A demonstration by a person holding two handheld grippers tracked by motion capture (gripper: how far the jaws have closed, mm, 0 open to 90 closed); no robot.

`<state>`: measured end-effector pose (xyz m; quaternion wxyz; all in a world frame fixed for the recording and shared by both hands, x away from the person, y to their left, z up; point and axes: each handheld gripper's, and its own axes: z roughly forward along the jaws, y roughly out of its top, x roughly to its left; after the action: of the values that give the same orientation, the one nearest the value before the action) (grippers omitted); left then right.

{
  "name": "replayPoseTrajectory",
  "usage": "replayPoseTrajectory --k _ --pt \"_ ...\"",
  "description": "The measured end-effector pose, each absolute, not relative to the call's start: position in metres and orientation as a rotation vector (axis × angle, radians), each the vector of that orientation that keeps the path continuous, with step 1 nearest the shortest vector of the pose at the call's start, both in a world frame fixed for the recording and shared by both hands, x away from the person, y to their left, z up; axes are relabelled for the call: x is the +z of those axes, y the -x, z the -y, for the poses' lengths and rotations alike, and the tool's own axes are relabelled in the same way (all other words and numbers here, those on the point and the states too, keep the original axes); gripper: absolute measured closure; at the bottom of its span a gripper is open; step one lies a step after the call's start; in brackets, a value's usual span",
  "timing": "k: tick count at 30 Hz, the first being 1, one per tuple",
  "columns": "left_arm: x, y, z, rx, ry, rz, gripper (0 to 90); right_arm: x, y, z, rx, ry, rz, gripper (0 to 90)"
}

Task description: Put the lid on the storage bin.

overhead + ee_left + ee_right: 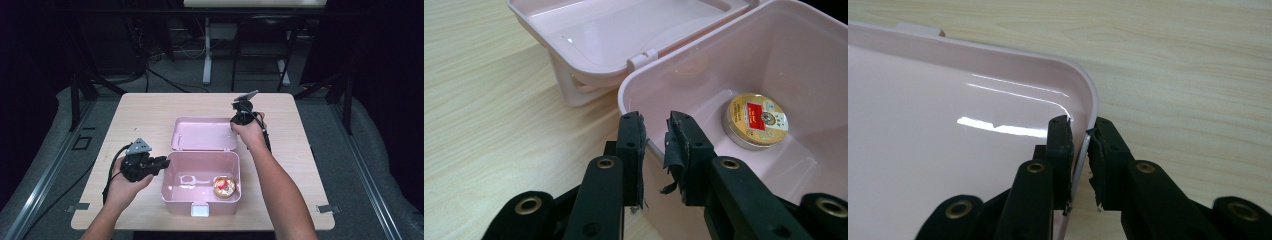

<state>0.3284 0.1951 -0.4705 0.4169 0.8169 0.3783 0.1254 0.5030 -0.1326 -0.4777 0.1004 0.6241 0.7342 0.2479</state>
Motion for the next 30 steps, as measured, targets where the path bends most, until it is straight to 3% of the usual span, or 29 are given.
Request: replayPoseTrajectory --k 30 --pt "-0.4708 -0.3285 -0.1952 0.308 -2.041 -0.958 75.6 -0.4722 -0.5010 0.1309 0.743 -1.841 -2.126 82.8"
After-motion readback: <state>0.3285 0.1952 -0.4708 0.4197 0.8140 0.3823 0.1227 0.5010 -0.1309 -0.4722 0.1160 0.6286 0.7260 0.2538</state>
